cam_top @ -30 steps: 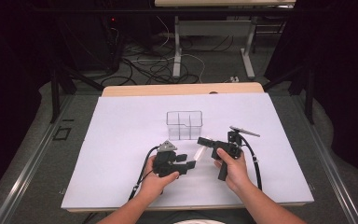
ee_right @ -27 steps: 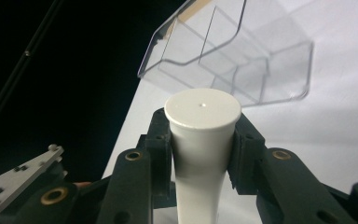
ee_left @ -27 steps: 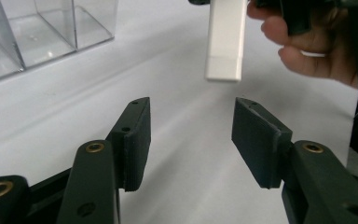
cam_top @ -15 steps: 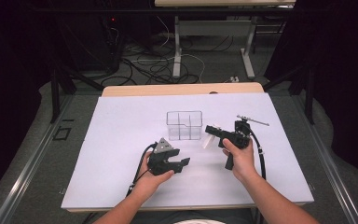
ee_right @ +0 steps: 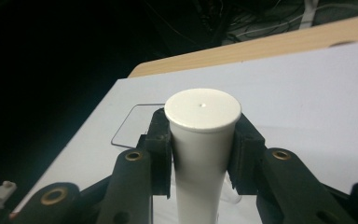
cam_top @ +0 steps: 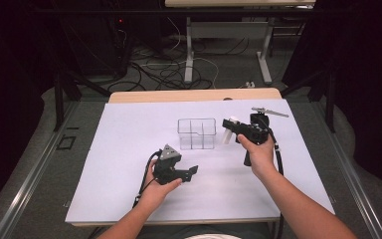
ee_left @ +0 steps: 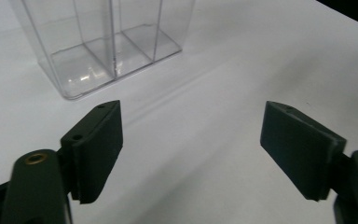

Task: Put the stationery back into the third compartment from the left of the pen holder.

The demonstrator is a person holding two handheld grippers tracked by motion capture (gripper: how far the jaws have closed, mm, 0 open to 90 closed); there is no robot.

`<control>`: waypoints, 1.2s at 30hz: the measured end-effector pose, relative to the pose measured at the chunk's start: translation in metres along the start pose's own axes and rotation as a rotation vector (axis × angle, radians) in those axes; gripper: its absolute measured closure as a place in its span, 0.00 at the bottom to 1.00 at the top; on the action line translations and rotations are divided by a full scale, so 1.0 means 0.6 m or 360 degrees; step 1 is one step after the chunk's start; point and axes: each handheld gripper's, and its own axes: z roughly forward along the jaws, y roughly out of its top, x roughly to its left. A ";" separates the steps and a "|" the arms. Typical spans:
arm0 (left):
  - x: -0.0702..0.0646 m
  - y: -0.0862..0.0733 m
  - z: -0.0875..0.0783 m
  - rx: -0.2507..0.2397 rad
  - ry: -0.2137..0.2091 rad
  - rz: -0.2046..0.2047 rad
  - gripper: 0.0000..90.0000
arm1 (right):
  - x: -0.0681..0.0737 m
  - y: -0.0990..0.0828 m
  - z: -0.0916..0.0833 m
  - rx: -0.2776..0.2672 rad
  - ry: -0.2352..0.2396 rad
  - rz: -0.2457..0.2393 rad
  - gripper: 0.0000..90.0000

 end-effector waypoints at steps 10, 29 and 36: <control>0.019 0.001 -0.004 0.0018 0.0073 -0.0087 0.10 | 0.042 0.025 0.032 -0.0047 -0.0104 -0.0291 0.74; 0.066 0.004 -0.031 -0.0050 0.0179 -0.0195 0.00 | 0.073 0.018 0.106 -0.0068 -0.0254 -0.0509 0.74; 0.082 0.003 -0.039 -0.0067 0.0203 -0.0236 0.00 | 0.070 0.008 0.125 -0.0062 -0.0306 -0.0514 0.74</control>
